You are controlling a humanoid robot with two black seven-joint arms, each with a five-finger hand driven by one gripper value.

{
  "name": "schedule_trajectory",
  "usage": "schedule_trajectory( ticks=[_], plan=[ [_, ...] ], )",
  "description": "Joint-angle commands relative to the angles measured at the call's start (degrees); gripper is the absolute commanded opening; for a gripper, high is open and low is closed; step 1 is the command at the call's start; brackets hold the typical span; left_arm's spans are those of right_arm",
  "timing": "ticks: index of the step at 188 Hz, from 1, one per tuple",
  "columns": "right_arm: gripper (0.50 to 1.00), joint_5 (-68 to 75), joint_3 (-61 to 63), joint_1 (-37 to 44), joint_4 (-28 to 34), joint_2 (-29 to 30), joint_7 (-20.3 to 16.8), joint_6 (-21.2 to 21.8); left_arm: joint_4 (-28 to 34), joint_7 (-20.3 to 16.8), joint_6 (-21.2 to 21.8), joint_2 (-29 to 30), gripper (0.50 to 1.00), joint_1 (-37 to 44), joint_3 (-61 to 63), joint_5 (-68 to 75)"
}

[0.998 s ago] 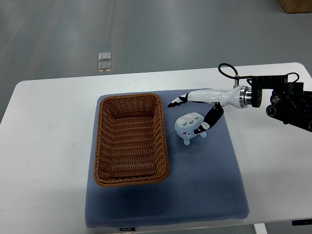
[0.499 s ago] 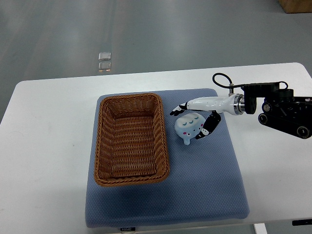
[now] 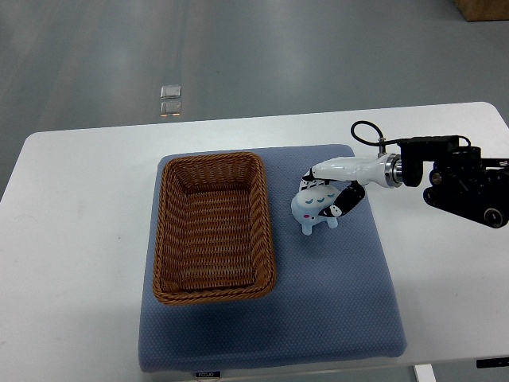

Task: Place blue toy in brown basket

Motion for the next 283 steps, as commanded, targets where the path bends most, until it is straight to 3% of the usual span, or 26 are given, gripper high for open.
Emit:
schedule_trajectory(
  ticks=[1, 58, 130, 153, 183, 207, 223, 236, 283],
  plan=[
    [0.500, 0.72, 0.24, 2.09, 0.63, -0.67, 0.00, -1.46, 0.00, 0.01, 0.00, 0.00, 1.000, 0.01, 0.00, 0.00],
    [0.515, 1.51, 3.14, 10.96, 1.25, 0.65, 0.70, -1.72, 0.00, 0.01, 0.00, 0.00, 1.000, 0.01, 0.00, 0.00],
    [0.543, 1.51, 0.33, 15.01, 0.81, 14.10, 0.70, -1.98, 0.00, 0.01, 0.00, 0.00, 1.000, 0.09, 0.00, -0.09],
    [0.594, 1.51, -1.16, 15.01, -1.30, 17.88, 0.70, -2.16, 0.08, 0.01, 0.00, 0.00, 1.000, 0.18, -0.09, 0.00],
    [0.774, 1.34, -1.69, 14.13, -3.94, 20.69, 0.26, -2.60, 0.08, 0.01, 0.00, 0.00, 1.000, 0.18, -0.09, 0.00],
    [0.854, 1.34, -1.69, 13.34, -4.73, 21.48, 0.18, -3.30, 0.08, -0.07, 0.00, 0.00, 1.000, 0.18, -0.09, 0.00],
    [0.862, 1.34, -1.69, 13.07, -4.73, 21.48, 0.18, -3.21, 0.08, 0.01, 0.00, 0.00, 1.000, 0.18, 0.00, 0.00],
    [0.905, 1.43, -1.69, 12.90, -4.73, 21.39, 0.18, -3.21, 0.00, 0.01, 0.00, 0.00, 1.000, 0.18, 0.00, -0.09],
    [0.907, 5.46, 1.03, 10.97, -5.08, 19.38, 0.09, -5.41, 0.00, 0.01, 0.00, 0.00, 1.000, 0.18, 0.00, 0.00]
  ],
)
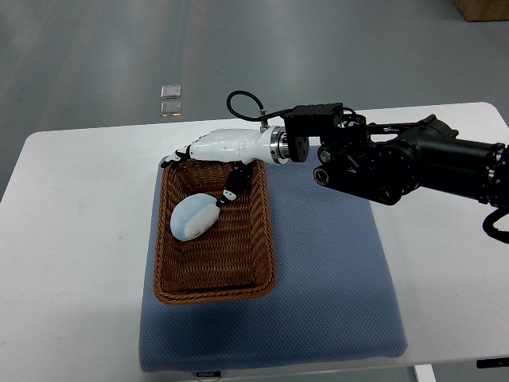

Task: Place blue toy in brown basket

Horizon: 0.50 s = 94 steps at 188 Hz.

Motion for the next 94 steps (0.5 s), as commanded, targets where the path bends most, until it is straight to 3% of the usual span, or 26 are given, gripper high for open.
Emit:
schedule_trajectory(
  ticks=[1, 55, 94],
  plan=[
    [0.907, 3.42, 1.70, -1.24, -0.21, -1.22, -0.08, -1.65, -0.01, -0.01, 0.00, 0.00, 1.000, 0.00, 0.00, 0.03],
    [0.907, 21.00, 13.47, -9.14, -0.38, -9.57, -4.13, -3.58, -0.01, -0.01, 0.00, 0.00, 1.000, 0.00, 0.00, 0.03],
    [0.907, 30.14, 28.59, -18.46, -4.34, -11.15, -6.32, -5.17, -0.01, -0.01, 0.00, 0.00, 1.000, 0.00, 0.00, 0.03]
  ],
)
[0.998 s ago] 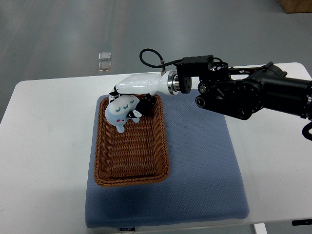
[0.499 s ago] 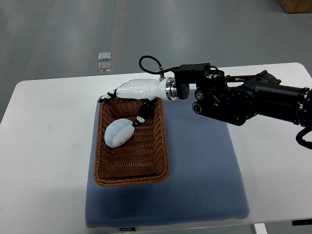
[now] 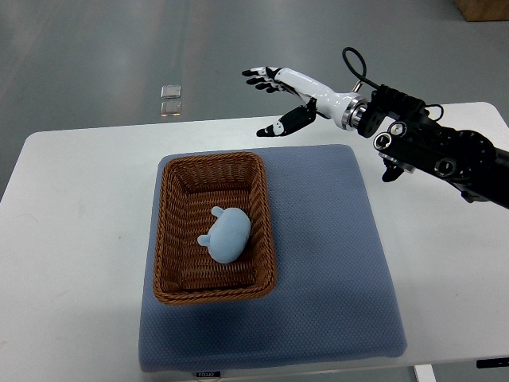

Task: Place blue toy in brown basket

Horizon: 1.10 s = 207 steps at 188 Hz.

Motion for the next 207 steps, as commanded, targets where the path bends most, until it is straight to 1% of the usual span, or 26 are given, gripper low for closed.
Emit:
schedule_trajectory(
  ticks=[1, 22, 45, 70, 84, 110, 133, 146, 172, 207],
  plan=[
    [0.907, 4.19, 7.25, -4.49, -2.20, -0.45, -0.71, -0.42, 0.00, 0.04, 0.00, 0.00, 1.000, 0.00, 0.00, -0.01],
    [0.907, 6.83, 12.78, -8.62, -3.69, -0.37, -0.71, -0.86, 0.00, 0.04, 0.00, 0.00, 1.000, 0.00, 0.00, -0.01],
    [0.907, 10.69, 17.53, -12.83, -3.69, 0.07, -0.71, -2.79, 0.00, 0.04, 0.00, 0.00, 1.000, -0.08, 0.00, -0.01],
    [0.907, 15.18, 20.34, -16.00, -3.69, 0.86, -0.71, -4.37, -0.08, 0.04, 0.00, 0.00, 1.000, -0.09, 0.00, -0.01],
    [0.907, 16.94, 20.87, -17.23, -3.61, 0.95, -0.71, -4.37, -0.08, 0.04, 0.00, 0.00, 1.000, -0.09, 0.00, -0.01],
    [0.907, 18.17, 20.87, -18.28, -3.52, 0.60, -1.23, -3.93, 0.00, -0.05, 0.00, 0.00, 1.000, 0.00, 0.00, -0.01],
    [0.909, 21.77, 20.96, -18.28, -3.52, 0.43, -5.71, -4.28, 0.00, -0.05, 0.00, 0.00, 1.000, 0.00, -0.09, -0.01],
    [0.909, 23.96, 20.96, -18.20, -3.43, 0.34, -7.12, -4.28, 0.00, -0.05, 0.00, 0.00, 1.000, 0.00, -0.09, -0.01],
    [0.909, 24.76, 20.96, -18.37, -3.34, 0.34, -7.39, -4.28, 0.00, -0.05, 0.00, 0.00, 1.000, 0.00, -0.09, -0.01],
    [0.915, 24.85, 21.05, -18.55, -3.43, 0.60, -6.68, -4.46, 0.00, -0.05, 0.00, 0.00, 1.000, 0.00, -0.09, -0.01]
  ],
)
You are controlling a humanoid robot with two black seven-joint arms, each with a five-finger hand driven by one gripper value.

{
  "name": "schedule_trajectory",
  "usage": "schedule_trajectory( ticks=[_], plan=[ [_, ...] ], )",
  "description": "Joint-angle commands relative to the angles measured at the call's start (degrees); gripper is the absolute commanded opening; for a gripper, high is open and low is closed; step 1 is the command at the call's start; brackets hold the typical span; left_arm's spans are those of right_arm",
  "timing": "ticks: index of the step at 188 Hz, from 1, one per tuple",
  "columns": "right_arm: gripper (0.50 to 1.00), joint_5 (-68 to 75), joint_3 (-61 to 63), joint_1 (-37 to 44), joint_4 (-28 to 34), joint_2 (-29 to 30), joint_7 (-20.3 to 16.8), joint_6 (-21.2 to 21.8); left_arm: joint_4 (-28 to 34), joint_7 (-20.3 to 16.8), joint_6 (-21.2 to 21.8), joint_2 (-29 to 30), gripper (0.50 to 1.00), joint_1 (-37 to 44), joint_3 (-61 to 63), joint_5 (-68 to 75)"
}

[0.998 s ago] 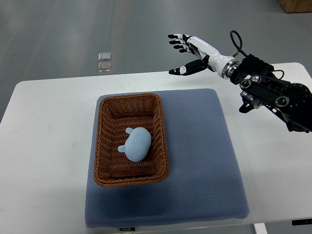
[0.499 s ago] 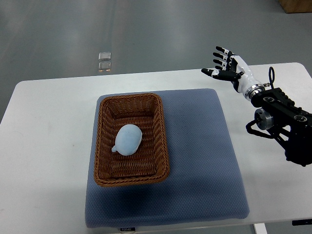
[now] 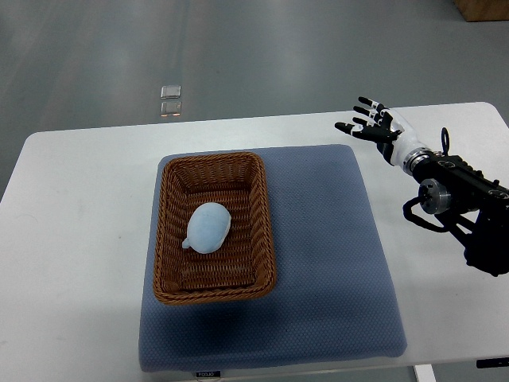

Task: Place blue toy in brown basket

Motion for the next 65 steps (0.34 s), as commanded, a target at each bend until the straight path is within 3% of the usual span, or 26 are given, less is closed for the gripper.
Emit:
schedule_trajectory(
  ticks=[1, 65],
  plan=[
    [0.915, 0.00, 0.05, -0.11, -0.11, 0.17, 0.25, -0.08, 0.00, 0.00, 0.00, 0.00, 1.000, 0.00, 0.00, 0.01],
    [0.915, 0.09, 0.32, -0.11, -0.11, 0.52, 0.25, 0.45, 0.00, 0.00, 0.00, 0.00, 1.000, 0.00, 0.00, 0.01]
  ],
)
